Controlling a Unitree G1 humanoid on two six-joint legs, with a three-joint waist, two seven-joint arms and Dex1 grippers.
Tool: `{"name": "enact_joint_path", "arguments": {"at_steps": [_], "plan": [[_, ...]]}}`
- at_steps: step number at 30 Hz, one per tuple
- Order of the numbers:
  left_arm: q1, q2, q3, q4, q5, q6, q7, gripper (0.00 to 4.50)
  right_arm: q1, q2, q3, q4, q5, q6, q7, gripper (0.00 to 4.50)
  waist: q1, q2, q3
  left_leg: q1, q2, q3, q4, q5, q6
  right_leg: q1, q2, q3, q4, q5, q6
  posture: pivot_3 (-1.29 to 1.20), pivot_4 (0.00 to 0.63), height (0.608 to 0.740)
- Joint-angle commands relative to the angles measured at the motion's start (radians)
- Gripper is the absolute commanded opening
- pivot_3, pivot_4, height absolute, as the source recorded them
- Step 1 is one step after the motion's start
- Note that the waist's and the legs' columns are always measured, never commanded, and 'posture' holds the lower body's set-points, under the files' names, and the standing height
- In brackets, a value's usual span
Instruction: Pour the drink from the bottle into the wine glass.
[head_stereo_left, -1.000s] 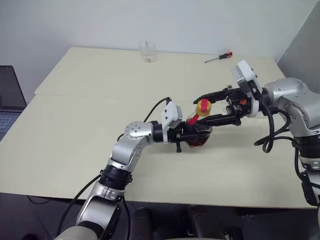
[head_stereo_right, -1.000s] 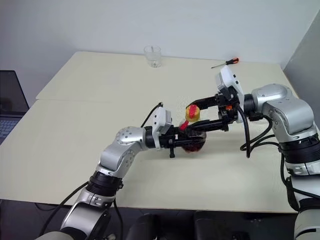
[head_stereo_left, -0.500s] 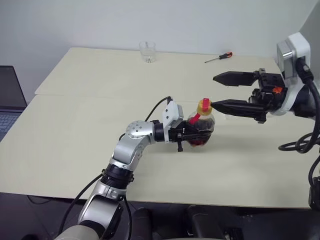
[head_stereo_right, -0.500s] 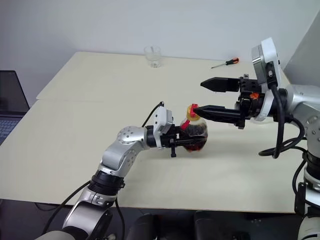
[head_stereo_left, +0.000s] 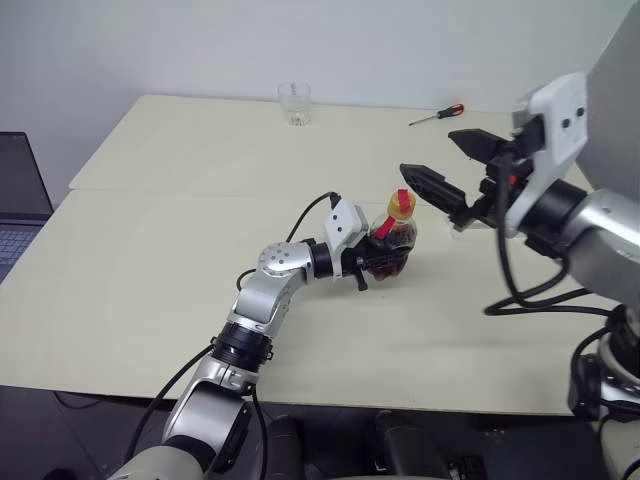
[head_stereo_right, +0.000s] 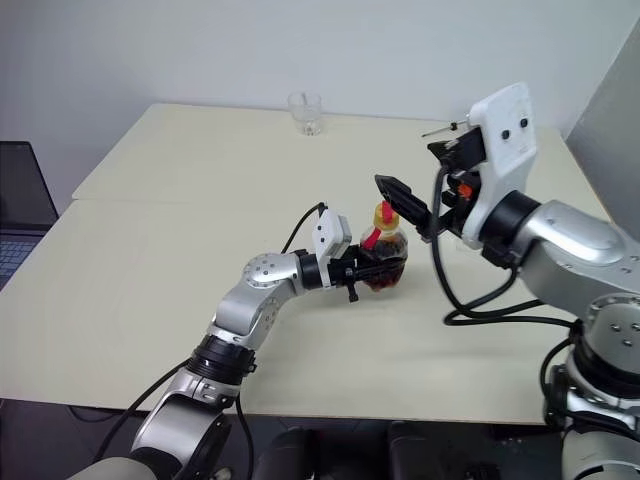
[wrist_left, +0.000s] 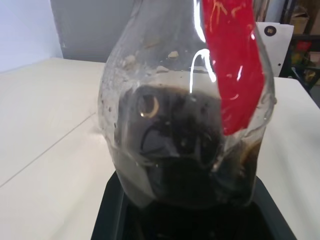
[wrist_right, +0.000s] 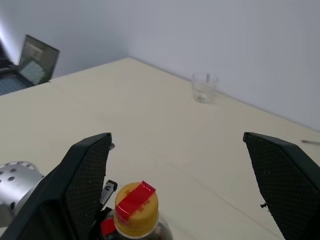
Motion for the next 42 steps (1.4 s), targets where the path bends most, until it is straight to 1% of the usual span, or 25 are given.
{"name": "enact_joint_path", "arguments": {"at_steps": [1, 3, 7, 17, 19, 23, 26, 32, 35, 40, 42], "plan": [[-0.026, -0.013, 0.005, -0.019, -0.005, -0.033, -0.005, 1.01, 0.012, 0.063, 0.013, -0.067, 0.047, 0.033, -0.153, 4.50, 0.000, 0.000, 0.000, 0.000, 0.000, 0.000, 0.000, 0.000, 0.000, 0.000, 0.000, 0.000, 0.000, 0.000, 0.000, 0.00, 0.150, 0.740], [-0.023, -0.015, 0.002, -0.020, -0.005, -0.033, -0.010, 1.01, 0.043, 0.099, 0.024, -0.086, 0.083, 0.036, -0.206, 4.50, 0.000, 0.000, 0.000, 0.000, 0.000, -0.001, 0.000, 0.000, 0.000, 0.000, 0.000, -0.001, -0.001, 0.000, 0.000, 0.00, 0.150, 0.740], [-0.032, -0.013, 0.002, -0.001, -0.003, -0.042, -0.024, 1.01, 0.058, 0.120, 0.042, -0.095, 0.137, 0.017, -0.298, 4.50, 0.000, 0.000, 0.000, -0.001, 0.000, 0.001, 0.001, 0.000, 0.000, 0.000, -0.001, -0.001, -0.001, 0.000, 0.000, 0.00, 0.150, 0.740], [-0.058, -0.008, 0.005, 0.041, 0.010, -0.064, -0.046, 1.01, 0.107, 0.048, 0.087, -0.096, 0.267, -0.079, -0.453, 4.50, -0.001, 0.000, 0.000, -0.001, 0.000, 0.000, 0.000, 0.000, 0.001, 0.000, 0.000, -0.001, -0.001, -0.001, 0.002, 0.00, 0.150, 0.740], [-0.061, -0.010, 0.006, 0.043, 0.011, -0.066, -0.046, 1.01, 0.119, 0.034, 0.106, -0.094, 0.285, -0.105, -0.474, 4.13, -0.001, 0.000, 0.000, -0.001, 0.000, 0.000, 0.000, 0.000, 0.001, 0.000, 0.000, -0.001, -0.001, -0.001, 0.002, 0.00, 0.150, 0.740], [-0.060, -0.017, 0.003, 0.041, 0.013, -0.067, -0.045, 1.01, 0.129, 0.011, 0.143, -0.084, 0.306, -0.155, -0.505, 4.12, -0.001, 0.000, 0.000, -0.001, 0.000, 0.000, 0.000, 0.000, 0.001, 0.000, 0.000, -0.001, -0.001, -0.002, 0.003, 0.00, 0.150, 0.740], [-0.059, -0.020, 0.004, 0.038, 0.015, -0.067, -0.043, 1.01, 0.133, -0.009, 0.167, -0.078, 0.327, -0.190, -0.524, 3.57, -0.001, 0.000, 0.000, -0.001, 0.000, 0.000, 0.000, 0.000, 0.001, 0.000, 0.000, -0.001, -0.001, -0.002, 0.003, 0.00, 0.150, 0.740], [-0.062, -0.029, 0.001, 0.030, 0.017, -0.062, -0.039, 1.01, 0.132, -0.058, 0.208, -0.064, 0.362, -0.247, -0.539, 3.56, -0.001, 0.000, 0.000, -0.001, 0.000, 0.000, 0.000, 0.000, 0.001, 0.000, 0.000, 0.000, -0.001, -0.002, 0.003, 0.00, 0.150, 0.740], [-0.060, -0.031, 0.001, 0.027, 0.017, -0.062, -0.037, 1.01, 0.133, -0.082, 0.224, -0.060, 0.371, -0.270, -0.542, 3.00, -0.001, 0.000, 0.000, -0.001, 0.000, 0.000, 0.000, 0.000, 0.001, 0.000, 0.000, 0.000, -0.001, -0.002, 0.003, 0.00, 0.150, 0.740], [-0.057, -0.031, 0.002, 0.024, 0.017, -0.061, -0.036, 1.01, 0.132, -0.112, 0.245, -0.056, 0.379, -0.304, -0.543, 1.28, -0.001, 0.000, 0.000, -0.001, 0.000, 0.000, 0.000, 0.000, 0.001, 0.000, 0.000, 0.000, -0.001, -0.002, 0.003, 0.00, 0.150, 0.740], [-0.057, -0.031, 0.003, 0.024, 0.017, -0.060, -0.036, 1.01, 0.131, -0.123, 0.251, -0.054, 0.376, -0.313, -0.541, 1.22, -0.001, 0.000, 0.000, -0.001, 0.000, 0.000, 0.000, 0.000, 0.001, 0.000, 0.000, 0.000, -0.001, -0.002, 0.003, 0.00, 0.150, 0.740]]}}
